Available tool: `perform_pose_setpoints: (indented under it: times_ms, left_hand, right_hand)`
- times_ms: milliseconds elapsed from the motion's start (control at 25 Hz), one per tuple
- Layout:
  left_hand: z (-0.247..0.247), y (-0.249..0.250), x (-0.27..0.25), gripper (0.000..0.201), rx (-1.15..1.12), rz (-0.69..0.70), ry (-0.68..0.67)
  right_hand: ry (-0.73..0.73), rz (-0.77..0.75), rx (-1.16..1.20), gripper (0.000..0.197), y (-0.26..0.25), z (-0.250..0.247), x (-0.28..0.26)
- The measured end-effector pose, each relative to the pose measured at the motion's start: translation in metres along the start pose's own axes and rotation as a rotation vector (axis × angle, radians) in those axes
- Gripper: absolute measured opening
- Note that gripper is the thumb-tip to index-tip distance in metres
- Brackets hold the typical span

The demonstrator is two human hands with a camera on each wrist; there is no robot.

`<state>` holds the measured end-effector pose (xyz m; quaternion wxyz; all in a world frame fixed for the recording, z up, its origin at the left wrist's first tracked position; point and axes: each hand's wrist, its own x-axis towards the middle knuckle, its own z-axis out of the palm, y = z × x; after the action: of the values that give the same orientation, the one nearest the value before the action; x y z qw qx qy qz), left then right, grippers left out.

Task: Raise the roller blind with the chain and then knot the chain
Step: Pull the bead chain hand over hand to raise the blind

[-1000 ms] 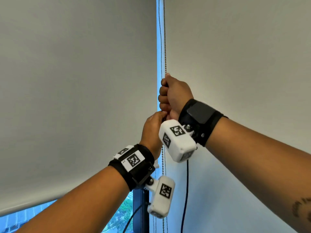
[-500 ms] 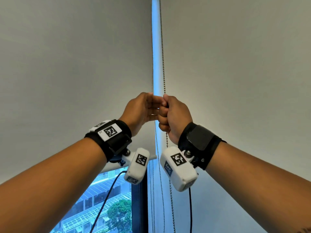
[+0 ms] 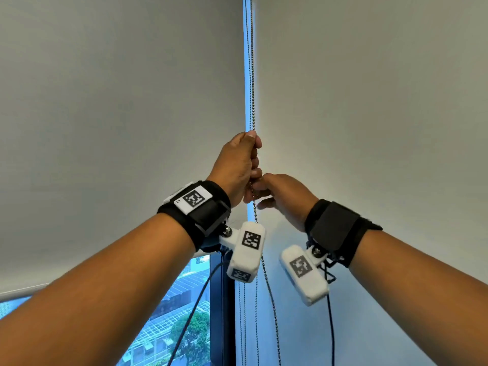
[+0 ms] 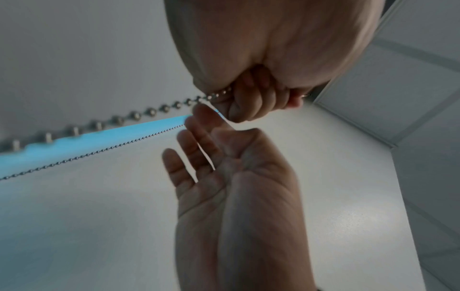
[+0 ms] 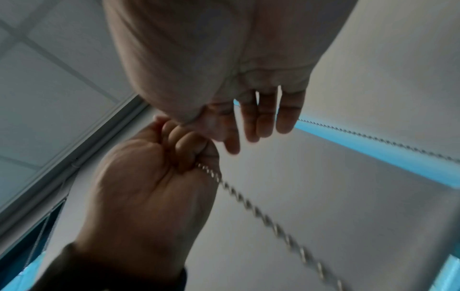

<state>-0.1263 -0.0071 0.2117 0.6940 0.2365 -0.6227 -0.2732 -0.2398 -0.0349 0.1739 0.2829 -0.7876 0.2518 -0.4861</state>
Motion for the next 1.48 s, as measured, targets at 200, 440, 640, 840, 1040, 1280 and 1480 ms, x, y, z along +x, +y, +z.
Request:
perform_pose_setpoints:
  times_ms: [200,440,640,840,1040,1280,1480]
  left_hand:
    - [0.013,-0.002,-0.014,0.033,-0.122,-0.08,0.022]
    - [0.017,-0.023,-0.023,0.034,-0.141,-0.123,0.045]
    - [0.013,-0.028,-0.032,0.054,0.114,-0.04,0.028]
    - [-0.012,-0.016,-0.022,0.047,0.205,-0.067,-0.001]
    - [-0.017,0.002,0.004,0.05,0.176,-0.041,-0.09]
    - [-0.002,0.014,0.01,0.036,0.209,-0.008,-0.15]
    - [0.002,0.001,0.002,0.024,0.033,-0.086,-0.102]
  right_hand:
    - [0.236,0.016,-0.103,0.018,-0.017,-0.031,0.032]
    - [0.152,0.025,0.692,0.039,-0.067,-0.028,0.042]
    - [0.301,0.008,0.682,0.033,-0.076,-0.008,0.031]
    - [0.325,-0.008,0.635,0.028,-0.065,-0.006,0.016]
    - [0.272,-0.004,0.576,0.033,-0.042,0.009,0.0]
    - [0.199,-0.007,0.509,0.032,-0.014,0.019,-0.005]
    - [-0.083,-0.015,0.132,0.034,0.009,-0.004,0.004]
